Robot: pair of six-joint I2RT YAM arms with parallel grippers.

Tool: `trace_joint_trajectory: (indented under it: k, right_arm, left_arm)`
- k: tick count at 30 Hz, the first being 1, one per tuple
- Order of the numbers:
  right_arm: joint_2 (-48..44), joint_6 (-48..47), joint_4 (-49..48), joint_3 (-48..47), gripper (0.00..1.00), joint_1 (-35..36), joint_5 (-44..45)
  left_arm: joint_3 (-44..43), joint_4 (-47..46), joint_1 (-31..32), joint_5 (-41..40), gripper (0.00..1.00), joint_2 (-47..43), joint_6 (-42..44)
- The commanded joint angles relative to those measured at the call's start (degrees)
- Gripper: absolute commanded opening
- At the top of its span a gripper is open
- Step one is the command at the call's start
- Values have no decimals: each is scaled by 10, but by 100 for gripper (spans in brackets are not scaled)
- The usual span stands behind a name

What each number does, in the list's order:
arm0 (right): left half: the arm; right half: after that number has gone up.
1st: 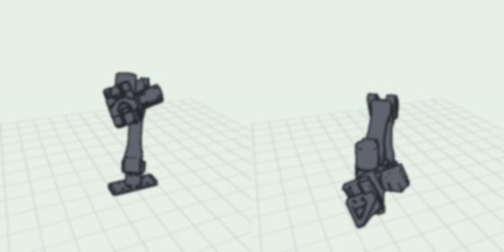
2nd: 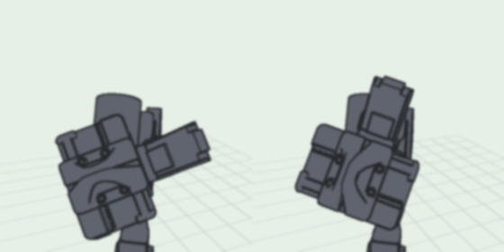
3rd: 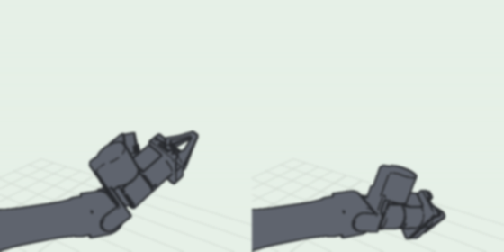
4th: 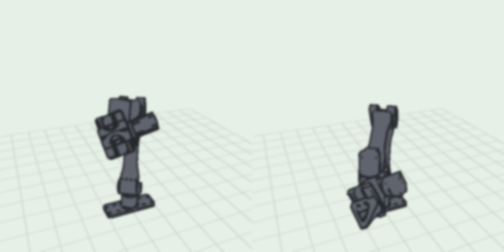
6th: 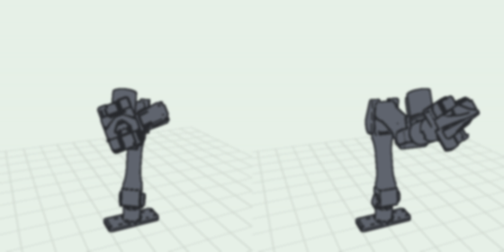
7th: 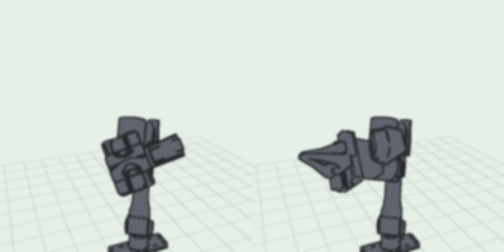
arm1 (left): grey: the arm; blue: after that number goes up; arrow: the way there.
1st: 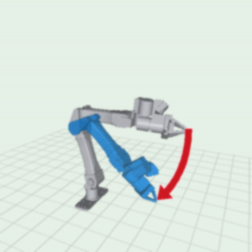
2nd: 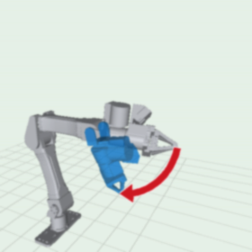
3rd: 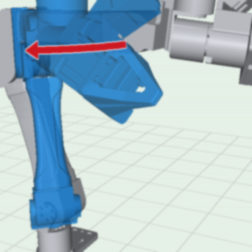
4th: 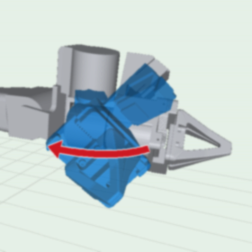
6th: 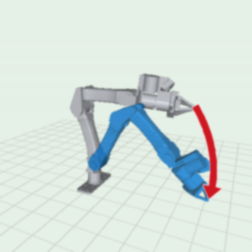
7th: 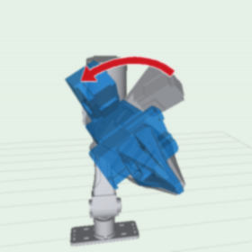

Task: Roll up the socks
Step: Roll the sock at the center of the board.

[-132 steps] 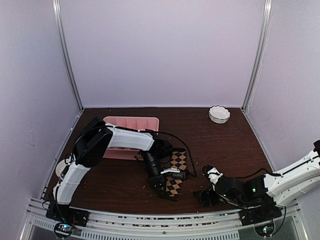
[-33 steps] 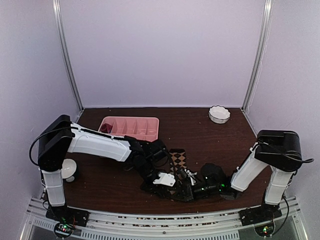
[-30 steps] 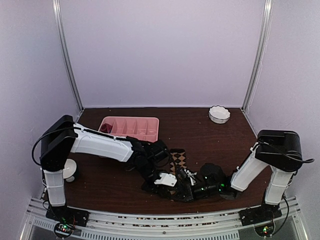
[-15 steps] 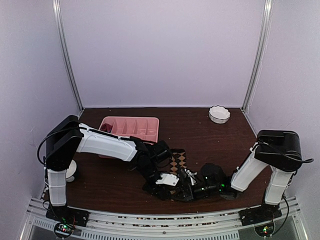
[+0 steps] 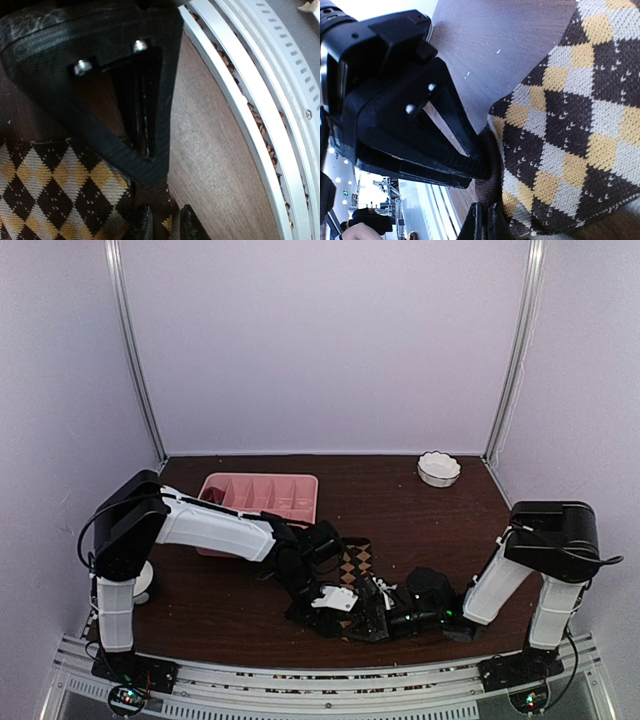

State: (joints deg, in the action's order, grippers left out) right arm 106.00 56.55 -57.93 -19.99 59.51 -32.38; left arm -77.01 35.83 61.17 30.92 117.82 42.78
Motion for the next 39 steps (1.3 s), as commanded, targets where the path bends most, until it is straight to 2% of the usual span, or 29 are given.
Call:
trace_joint_trajectory:
  k: [1, 4, 6, 10, 11, 13, 16, 18, 19, 23, 25, 26, 29, 31, 33, 34, 36, 37, 38, 39]
  right_arm:
    - [39, 15, 66, 31, 0, -5, -2]
    - [38, 12, 68, 35, 0, -6, -2]
    - [35, 7, 75, 36, 0, -6, -3]
    - [30, -1, 90, 37, 0, -7, -4]
    - [28, -2, 93, 39, 2, -6, -1]
    - [15, -10, 101, 43, 10, -7, 14]
    - [-27, -48, 152, 45, 29, -5, 54]
    - [-74, -94, 228, 36, 41, 4, 100]
    - [-106, -118, 272, 26, 44, 11, 125]
    - [-189, -195, 383, 13, 48, 36, 230]
    - [-216, -214, 421, 11, 50, 45, 279]
    - [-229, -221, 438, 9, 54, 55, 306]
    - [-268, -241, 487, 2, 57, 109, 414]
    - [-288, -255, 531, -8, 62, 157, 518]
    - [-303, -265, 568, -21, 58, 205, 602]
    - [-309, -262, 583, -26, 51, 221, 636]
    - [-319, -206, 612, -28, 24, 230, 714]
    - [-323, -144, 645, -25, 20, 228, 765]
    - [-324, -87, 677, -26, 25, 227, 793]
    - [-325, -63, 682, -22, 35, 226, 799]
  left_arm:
    - [36, 32, -3, -65, 23, 30, 20]
    - [44, 17, -3, -86, 26, 31, 10]
    - [45, 12, -3, -99, 24, 35, 4]
    - [37, 15, -3, -115, 3, 48, 3]
    - [35, 20, -3, -115, 0, 51, 4]
    - [27, 34, -3, -109, 0, 58, 5]
    - [-5, 85, -13, -66, 0, 76, 0]
    - [-41, 136, -24, -27, 0, 104, -9]
    - [-62, 163, -29, -2, 0, 118, -13]
    - [-126, 261, -50, 70, 0, 165, -23]
    - [-147, 284, -55, 88, 0, 179, -32]
    - [-151, 291, -57, 100, 0, 183, -34]
    - [-159, 303, -60, 120, 0, 191, -46]
    - [-171, 314, -60, 126, 0, 201, -56]
    - [-189, 334, -61, 129, 0, 215, -58]
    - [-197, 344, -61, 129, 0, 222, -59]
    - [-210, 351, -61, 123, 0, 232, -67]
    - [-214, 350, -61, 118, 0, 233, -72]
    - [-218, 348, -62, 116, 0, 234, -78]
    - [-223, 347, -63, 115, 0, 237, -83]
